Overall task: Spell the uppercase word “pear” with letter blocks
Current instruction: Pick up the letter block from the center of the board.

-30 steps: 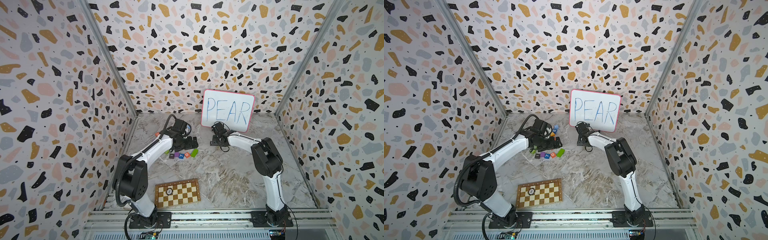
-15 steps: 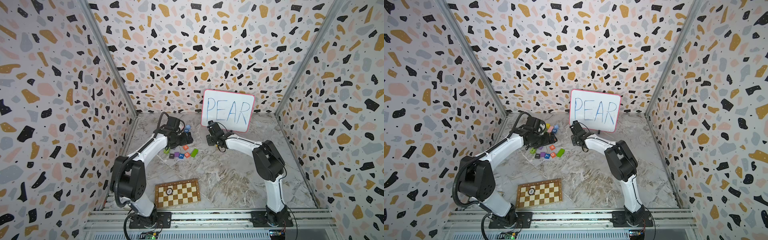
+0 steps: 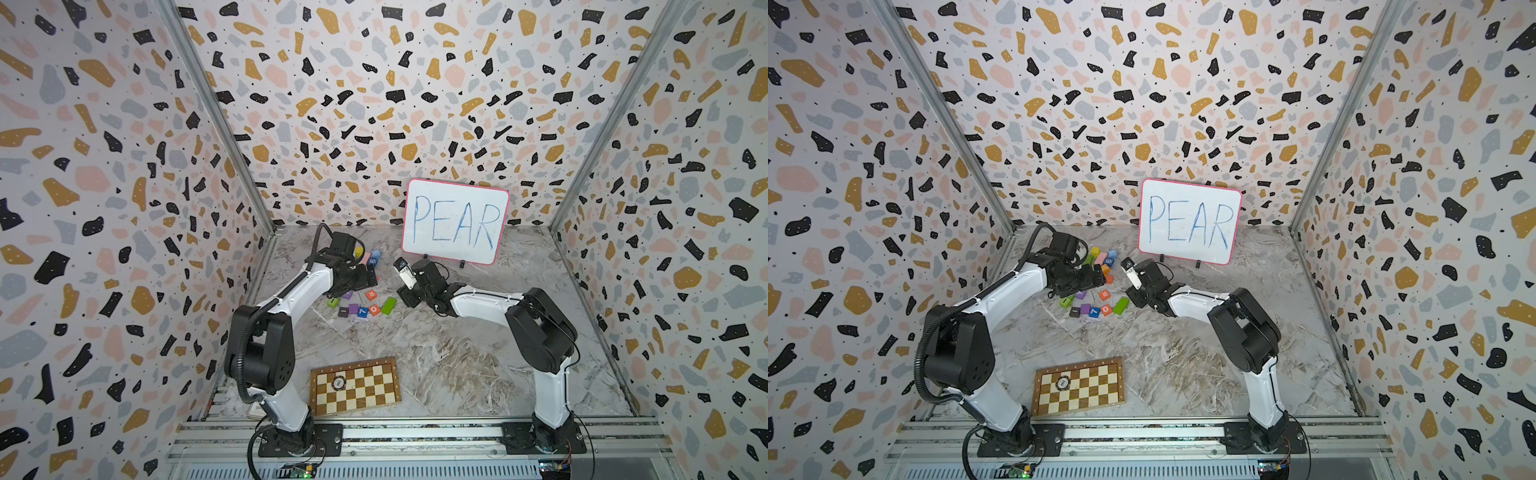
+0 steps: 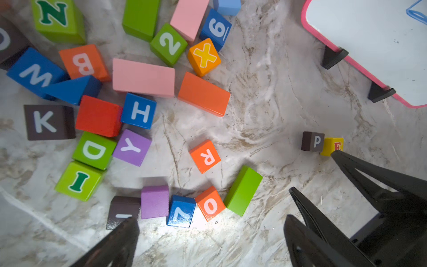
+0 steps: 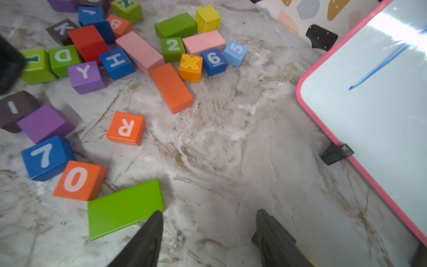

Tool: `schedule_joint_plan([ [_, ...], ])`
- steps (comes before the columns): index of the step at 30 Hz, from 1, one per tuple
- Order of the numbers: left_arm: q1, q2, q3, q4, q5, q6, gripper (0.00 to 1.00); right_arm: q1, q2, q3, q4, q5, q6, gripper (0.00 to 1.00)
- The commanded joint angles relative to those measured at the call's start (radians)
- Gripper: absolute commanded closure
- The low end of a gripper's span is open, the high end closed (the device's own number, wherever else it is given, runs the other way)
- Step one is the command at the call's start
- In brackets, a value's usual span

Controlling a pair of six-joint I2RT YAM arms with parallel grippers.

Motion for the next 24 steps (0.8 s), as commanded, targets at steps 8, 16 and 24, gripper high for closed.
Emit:
schedule_joint_plan([
  [8, 0.087, 0.102, 0.174, -0.064, -0.156, 0.031, 0.06, -0.021, -0.009, 0.084, 0.066, -0.22, -0.115, 0.17],
  [16, 0.245, 0.309, 0.467, -0.151, -0.202, -0.02, 0.12, -0.01, 0.099, 0.292, -0.052, -0.332, -0.193, 0.17],
  [24, 0.322, 0.487, 0.674, -0.27, -0.279, -0.026, 0.17, -0.008, 0.213, 0.479, -0.166, -0.391, -0.229, 0.17],
])
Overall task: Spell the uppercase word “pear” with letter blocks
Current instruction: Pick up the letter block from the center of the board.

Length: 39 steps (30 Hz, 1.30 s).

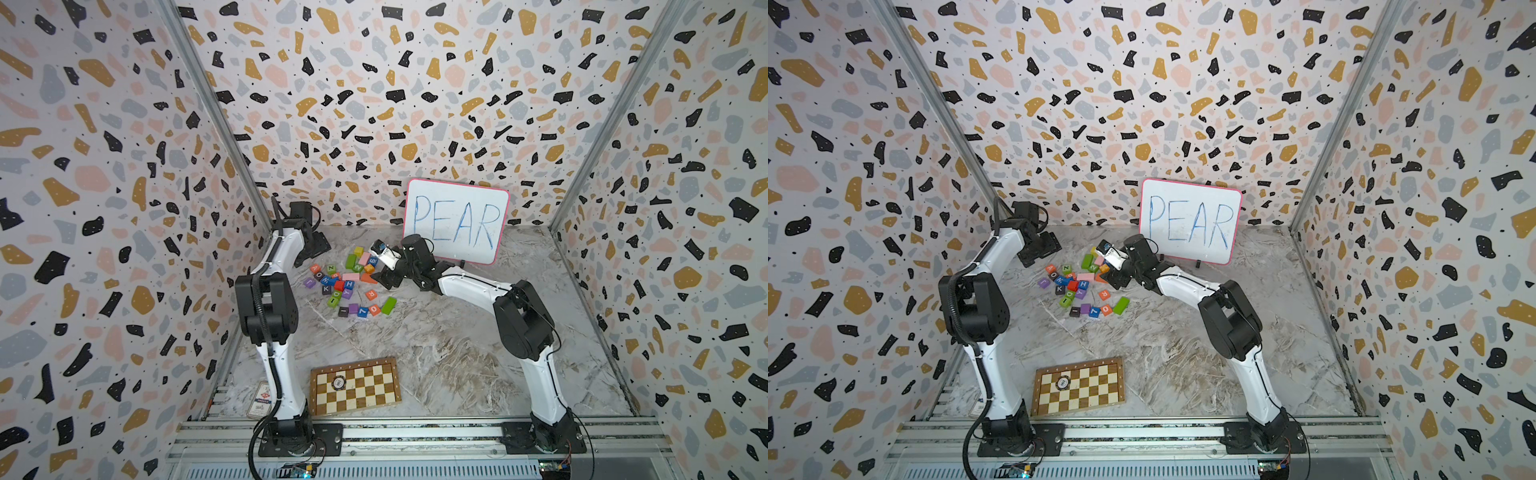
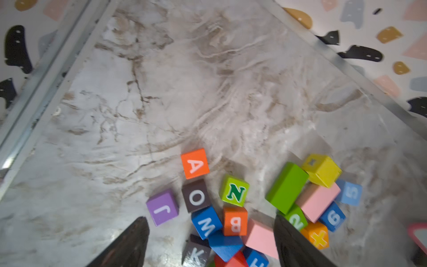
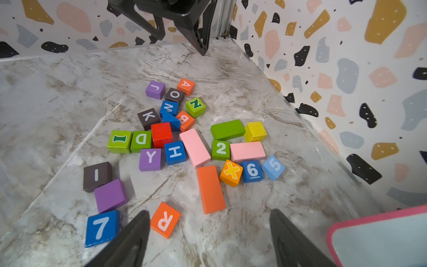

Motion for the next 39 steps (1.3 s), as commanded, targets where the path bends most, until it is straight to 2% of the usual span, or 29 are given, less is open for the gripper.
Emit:
schedule_joint_plan([
  [1, 0.012, 0.06, 0.081, -0.101, -0.054, -0.003, 0.18, 0.006, 0.021, 0.076, -0.09, -0.055, -0.023, 0.17],
  [6, 0.015, 0.146, 0.175, -0.146, -0.091, 0.005, 0.22, 0.008, 0.05, 0.106, -0.098, -0.075, -0.002, 0.17],
  [14, 0.017, 0.228, 0.231, -0.127, -0.068, 0.012, 0.28, 0.008, 0.104, 0.165, -0.097, -0.082, 0.002, 0.17],
  [22, 0.02, 0.268, 0.227, -0.109, -0.045, 0.015, 0.34, 0.019, 0.228, 0.375, -0.177, -0.098, 0.002, 0.17],
  [26, 0.021, 0.273, 0.215, -0.094, -0.026, 0.013, 0.39, 0.019, 0.241, 0.386, -0.17, -0.1, 0.013, 0.17],
  [39, 0.021, 0.31, 0.199, -0.067, -0.003, 0.006, 0.47, 0.023, 0.258, 0.394, -0.184, -0.118, 0.029, 0.17],
])
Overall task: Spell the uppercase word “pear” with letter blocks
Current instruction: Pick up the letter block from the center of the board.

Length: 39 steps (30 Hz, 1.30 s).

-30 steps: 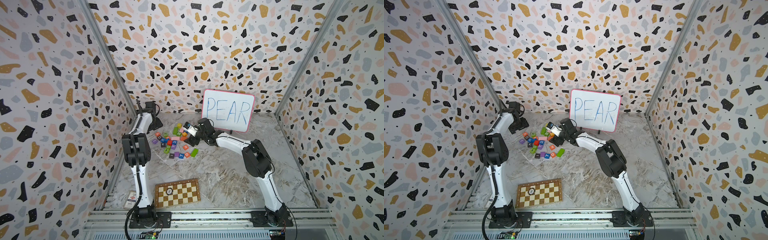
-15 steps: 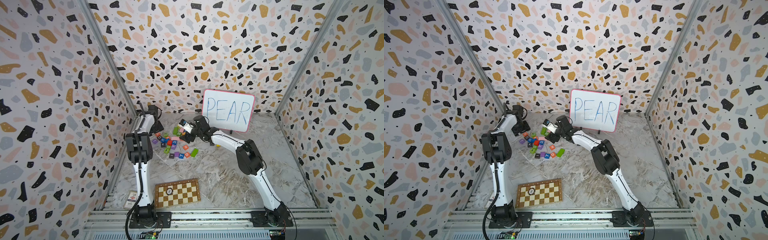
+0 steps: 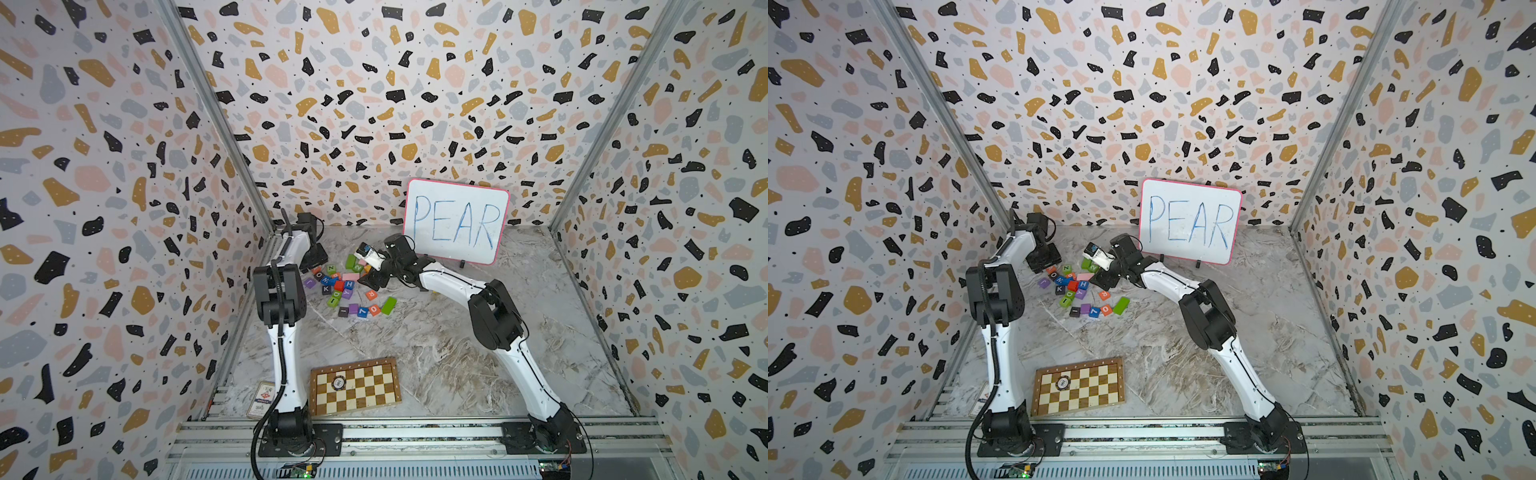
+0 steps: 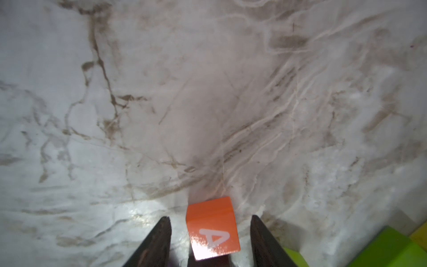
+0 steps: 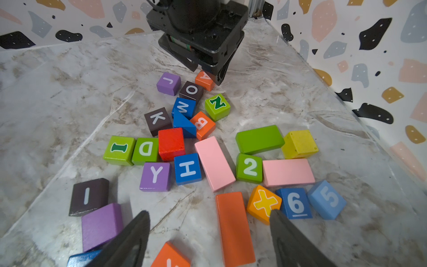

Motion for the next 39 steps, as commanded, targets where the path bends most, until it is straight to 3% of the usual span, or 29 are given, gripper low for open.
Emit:
schedule_joint_plan([
  [1, 0.004, 0.02, -0.001, 0.006, 0.007, 0.006, 0.48, 0.006, -0.008, 0.039, -0.014, -0.021, 0.02, 0.17],
  [26, 0.006, -0.011, -0.011, 0.009, 0.027, -0.008, 0.65, 0.01, -0.062, -0.013, -0.006, -0.009, 0.036, 0.18],
  [36, 0.001, -0.134, -0.106, 0.01, 0.03, -0.023, 0.69, 0.01, -0.131, -0.061, 0.006, 0.018, 0.084, 0.18],
  [39, -0.001, -0.2, -0.154, 0.032, 0.059, -0.031, 0.69, -0.002, -0.212, -0.176, 0.072, 0.025, 0.164, 0.19],
])
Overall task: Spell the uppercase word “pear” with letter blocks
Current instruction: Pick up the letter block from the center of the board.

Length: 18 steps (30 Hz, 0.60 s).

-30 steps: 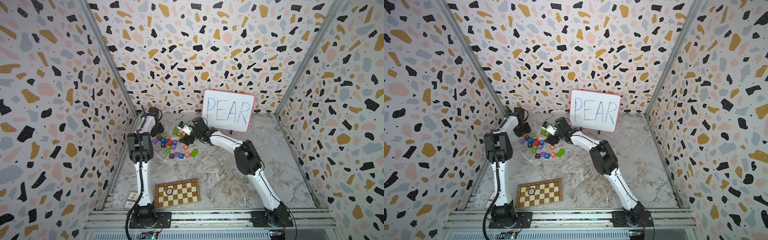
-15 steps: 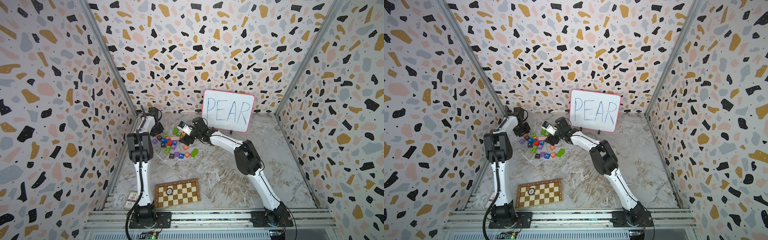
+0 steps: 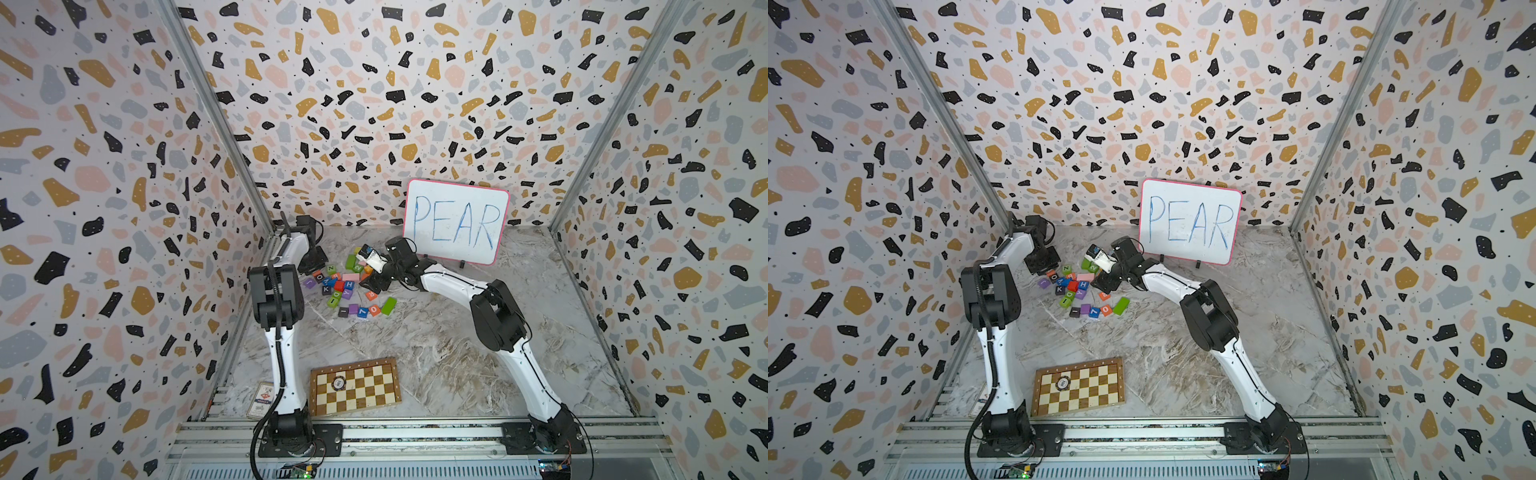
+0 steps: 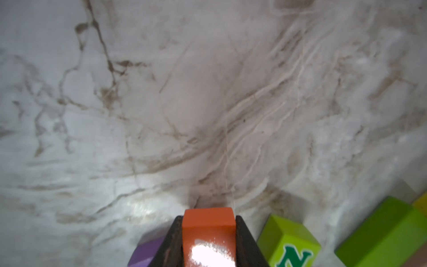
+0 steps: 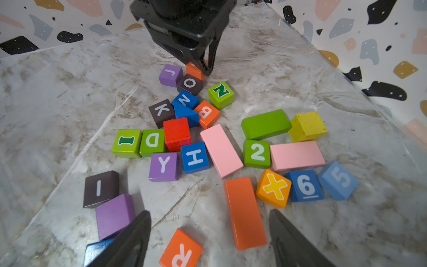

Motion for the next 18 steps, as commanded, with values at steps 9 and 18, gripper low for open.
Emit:
schedule_joint_plan([
  [9, -0.099, -0.289, -0.207, 0.026, 0.041, -0.05, 0.7, -0.028, -0.389, -0.496, 0.239, 0.163, 0.289, 0.21],
  [18, -0.351, -0.459, -0.549, 0.109, 0.104, -0.127, 0.73, -0.044, -0.739, -1.015, 0.321, 0.223, 0.385, 0.21],
])
